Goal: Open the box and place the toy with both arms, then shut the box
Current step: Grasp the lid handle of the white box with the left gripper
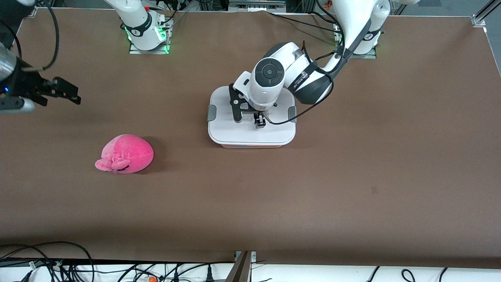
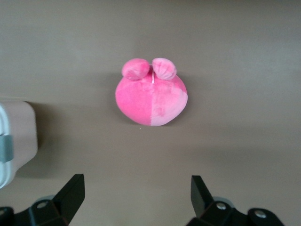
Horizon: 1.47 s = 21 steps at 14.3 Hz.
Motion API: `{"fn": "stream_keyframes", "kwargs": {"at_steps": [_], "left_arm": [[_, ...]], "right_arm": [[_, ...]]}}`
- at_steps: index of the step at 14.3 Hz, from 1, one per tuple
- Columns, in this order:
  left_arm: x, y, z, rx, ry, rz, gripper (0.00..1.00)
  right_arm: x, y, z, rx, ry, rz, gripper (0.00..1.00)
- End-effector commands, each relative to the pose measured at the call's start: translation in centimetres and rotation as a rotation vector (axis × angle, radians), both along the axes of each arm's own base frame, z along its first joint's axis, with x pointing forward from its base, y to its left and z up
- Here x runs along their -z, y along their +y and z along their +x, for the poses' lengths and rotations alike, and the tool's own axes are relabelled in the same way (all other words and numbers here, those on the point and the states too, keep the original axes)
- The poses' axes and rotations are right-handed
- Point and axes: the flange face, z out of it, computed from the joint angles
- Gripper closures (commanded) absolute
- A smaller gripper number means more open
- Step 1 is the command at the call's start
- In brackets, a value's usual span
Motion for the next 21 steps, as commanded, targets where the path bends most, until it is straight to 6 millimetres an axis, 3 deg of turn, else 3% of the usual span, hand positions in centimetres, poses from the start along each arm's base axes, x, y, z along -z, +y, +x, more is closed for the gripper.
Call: {"fn": "stream_keyframes", "kwargs": {"at_steps": [1, 2, 6, 8, 10, 14, 15, 17, 18, 20, 21], "left_arm": [[-0.9, -0.4, 0.1, 0.049, -0.019, 0.001, 1.00], [-0.9, -0.4, 0.1, 0.049, -0.019, 0.001, 1.00], [-1.5, -0.2, 0.3, 0.047, -0.026, -0.003, 1.00], [-3.0, 0.0, -0.3, 0.065, -0.008, 0.006, 1.00], [-4.1, 0.5, -1.1, 0.079, 0.053, 0.046, 1.00], [-9.6, 1.4, -2.4, 0.131, 0.026, 0.042, 1.00], [-11.2, 2.3, -2.6, 0.127, 0.028, 0.056, 1.00], [-13.8, 7.4, -0.8, 0.068, 0.066, 0.099, 1.00], [-14.7, 9.9, -0.2, 0.059, 0.097, 0.124, 1.00], [-16.8, 15.4, 1.1, 0.041, 0.143, 0.160, 1.00], [-17.1, 18.4, 2.1, 0.031, 0.169, 0.169, 1.00]], "right_arm": [[8.3, -2.3, 4.2, 0.019, 0.076, -0.011, 0.00], [8.9, -2.2, 4.9, 0.016, 0.051, -0.011, 0.00], [15.2, -0.9, 7.5, 0.004, 0.039, -0.004, 0.00], [17.1, 1.6, 8.2, -0.017, 0.028, -0.004, 0.00], [19.2, 2.5, 8.3, -0.026, 0.051, -0.006, 0.00], [23.4, 3.1, 7.4, -0.035, 0.059, -0.007, 0.00], [24.2, 3.1, 7.1, -0.034, 0.063, -0.008, 0.00], [25.4, 2.9, 6.9, -0.031, 0.086, -0.010, 0.02], [26.1, 2.7, 6.6, -0.032, 0.098, -0.011, 0.11], [26.6, 2.4, 6.5, -0.041, 0.110, -0.010, 0.51], [26.7, 2.3, 6.5, -0.043, 0.114, -0.010, 0.77]]}}
